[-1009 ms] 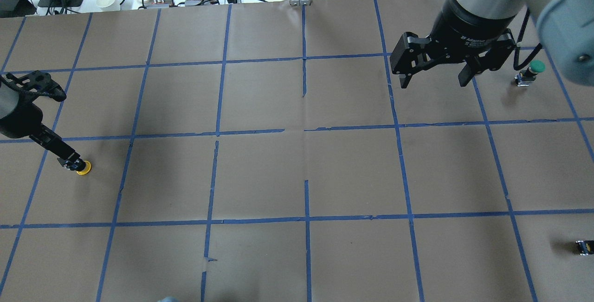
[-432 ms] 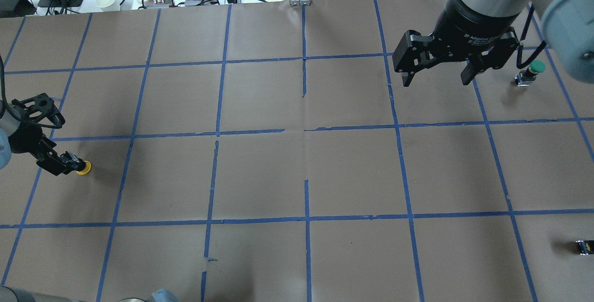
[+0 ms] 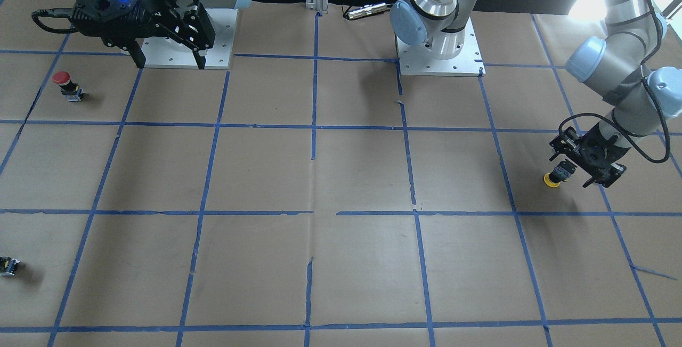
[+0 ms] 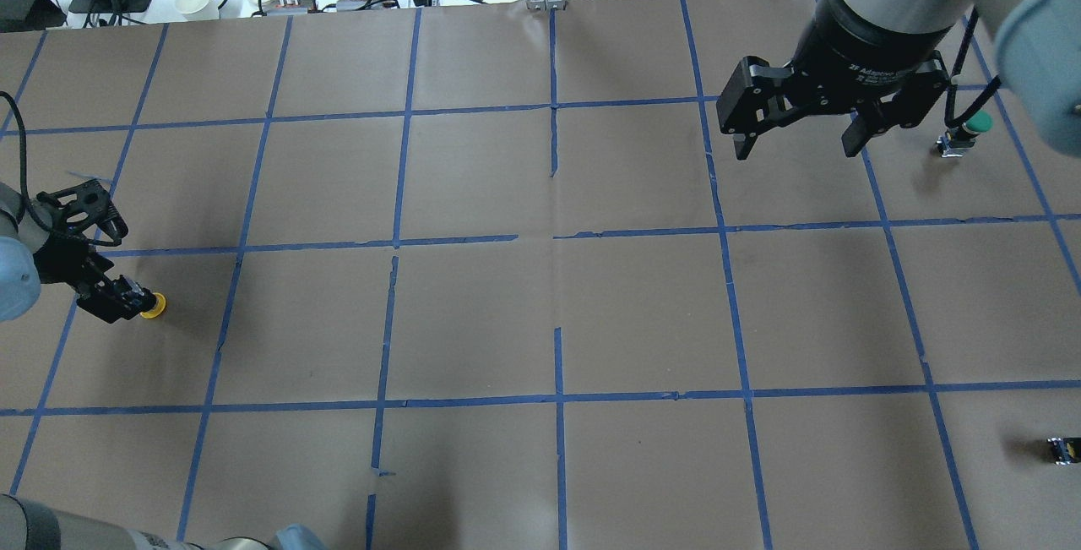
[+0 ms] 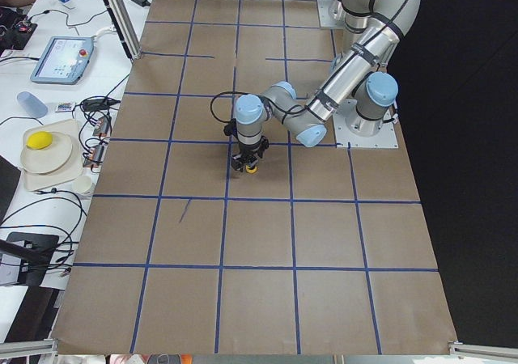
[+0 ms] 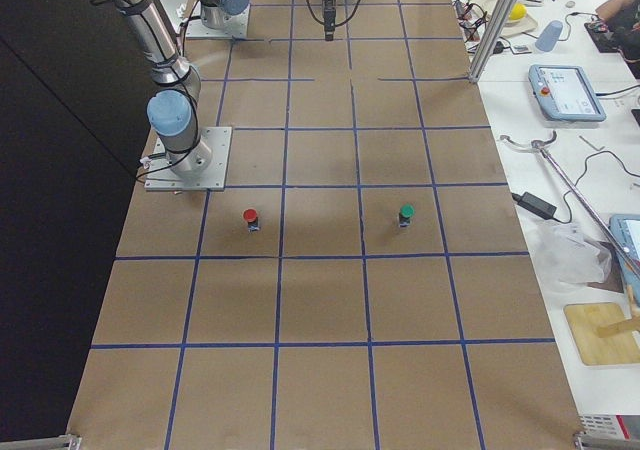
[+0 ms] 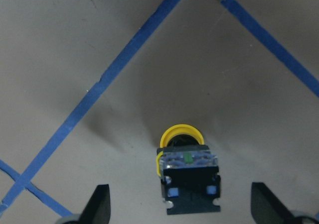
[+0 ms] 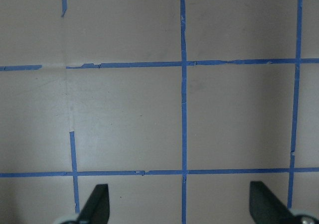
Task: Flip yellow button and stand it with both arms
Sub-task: 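Close the left gripper on the yellow button's black base, then lift the yellow button with the left gripper and carry it toward the right gripper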
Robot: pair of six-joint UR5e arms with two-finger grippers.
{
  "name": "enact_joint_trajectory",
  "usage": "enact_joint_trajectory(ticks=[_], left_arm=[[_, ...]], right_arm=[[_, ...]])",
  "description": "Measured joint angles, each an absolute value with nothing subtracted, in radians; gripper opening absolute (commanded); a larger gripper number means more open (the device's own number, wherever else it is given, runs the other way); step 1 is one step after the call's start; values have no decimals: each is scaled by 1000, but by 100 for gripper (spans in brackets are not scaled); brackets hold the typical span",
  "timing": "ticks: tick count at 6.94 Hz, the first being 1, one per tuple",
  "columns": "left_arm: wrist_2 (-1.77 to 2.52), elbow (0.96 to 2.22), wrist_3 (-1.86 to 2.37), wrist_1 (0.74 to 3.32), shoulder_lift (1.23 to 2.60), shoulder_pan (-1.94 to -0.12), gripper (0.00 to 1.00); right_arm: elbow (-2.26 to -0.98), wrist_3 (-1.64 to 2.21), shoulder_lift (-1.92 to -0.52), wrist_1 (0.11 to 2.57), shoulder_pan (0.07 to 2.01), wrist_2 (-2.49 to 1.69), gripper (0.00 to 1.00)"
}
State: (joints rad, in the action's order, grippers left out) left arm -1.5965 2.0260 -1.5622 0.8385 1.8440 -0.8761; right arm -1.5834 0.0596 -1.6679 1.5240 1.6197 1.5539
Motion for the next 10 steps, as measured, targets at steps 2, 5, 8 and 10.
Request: enact_joint_trajectory(ticks=[2,5,8,10], left_arm=[[-1583,2027,-1564,836,1848,-878,69],[-1591,2028,-1564,844,1834,-878,23],[-1574,2008,-1532,927,1801,-887,17],[-1455,1955,-1407,1177,1697,-939,17]], right_arm=[[-1584,60,-1669,1525,1621,1554,100],[-1585,60,-1669,1527,1621,1554,100],[-1585,60,-1669,1528,1624,1553,100],[-1581,64,-1668,1528,1619,1553,100]])
